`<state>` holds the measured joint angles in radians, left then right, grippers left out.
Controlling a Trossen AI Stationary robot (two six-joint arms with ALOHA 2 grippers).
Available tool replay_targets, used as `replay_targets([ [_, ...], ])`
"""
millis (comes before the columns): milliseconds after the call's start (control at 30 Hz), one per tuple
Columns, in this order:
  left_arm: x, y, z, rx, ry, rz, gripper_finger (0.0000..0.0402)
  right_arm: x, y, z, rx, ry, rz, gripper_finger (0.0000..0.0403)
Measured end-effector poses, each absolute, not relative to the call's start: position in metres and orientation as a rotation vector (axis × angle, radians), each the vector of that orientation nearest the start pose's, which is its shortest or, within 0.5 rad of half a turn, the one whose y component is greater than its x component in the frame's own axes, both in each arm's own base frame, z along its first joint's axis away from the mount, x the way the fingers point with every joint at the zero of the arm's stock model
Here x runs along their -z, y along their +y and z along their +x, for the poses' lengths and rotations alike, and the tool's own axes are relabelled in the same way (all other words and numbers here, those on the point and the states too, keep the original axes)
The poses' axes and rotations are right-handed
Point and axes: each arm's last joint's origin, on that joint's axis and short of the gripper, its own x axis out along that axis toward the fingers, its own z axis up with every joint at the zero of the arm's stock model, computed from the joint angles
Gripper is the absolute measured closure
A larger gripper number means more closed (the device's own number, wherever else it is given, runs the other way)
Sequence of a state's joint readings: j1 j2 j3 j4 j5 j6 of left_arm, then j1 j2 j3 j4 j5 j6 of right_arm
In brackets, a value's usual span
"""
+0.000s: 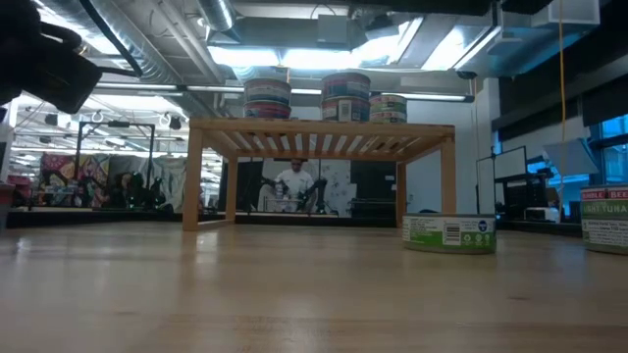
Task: Stack canned seafood by type on shelf
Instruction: Stack the blue tuna can on top of the blue tuna can on the shelf
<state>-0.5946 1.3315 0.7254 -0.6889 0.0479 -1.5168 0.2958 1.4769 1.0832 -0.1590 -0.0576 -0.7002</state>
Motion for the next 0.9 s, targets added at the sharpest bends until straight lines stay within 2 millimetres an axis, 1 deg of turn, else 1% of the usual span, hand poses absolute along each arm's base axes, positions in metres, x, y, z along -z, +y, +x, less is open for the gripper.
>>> replay_targets([
  [100, -0.1762, -0.1240, 0.1812, -0.498, 1.340, -0.910, 0.0400, -0.2760, 0.0968, 0.3114, -0.534, 0.421, -0.740, 0.0173],
  [200, -0.1756, -0.1244, 0.1819, -0.500, 1.340, -0.911, 0.0394, -0.2748, 0.0966, 0.3107, -0.538, 0.434, -0.741, 0.0173],
  [367, -0.1758, -0.1253, 0.1833, -0.483, 1.331, -0.913, 0.0369, -0.2746, 0.0964, 0.3106, -0.539, 0.438, -0.741, 0.0173],
  [467, -0.1766, -0.1268, 0.1855, -0.445, 1.317, -0.911, 0.0346, -0.2746, 0.0964, 0.3106, -0.539, 0.438, -0.741, 0.0173],
  [633, -0.1764, -0.1265, 0.1851, -0.447, 1.321, -0.903, 0.0311, -0.2745, 0.0964, 0.3106, -0.539, 0.438, -0.741, 0.0173],
  [767, -0.1764, -0.1264, 0.1850, -0.448, 1.321, -0.904, 0.0298, -0.2745, 0.0964, 0.3105, -0.539, 0.439, -0.741, 0.0173],
  [900, -0.1764, -0.1264, 0.1851, -0.449, 1.319, -0.903, 0.0300, -0.2745, 0.0964, 0.3105, -0.540, 0.438, -0.741, 0.0173],
])
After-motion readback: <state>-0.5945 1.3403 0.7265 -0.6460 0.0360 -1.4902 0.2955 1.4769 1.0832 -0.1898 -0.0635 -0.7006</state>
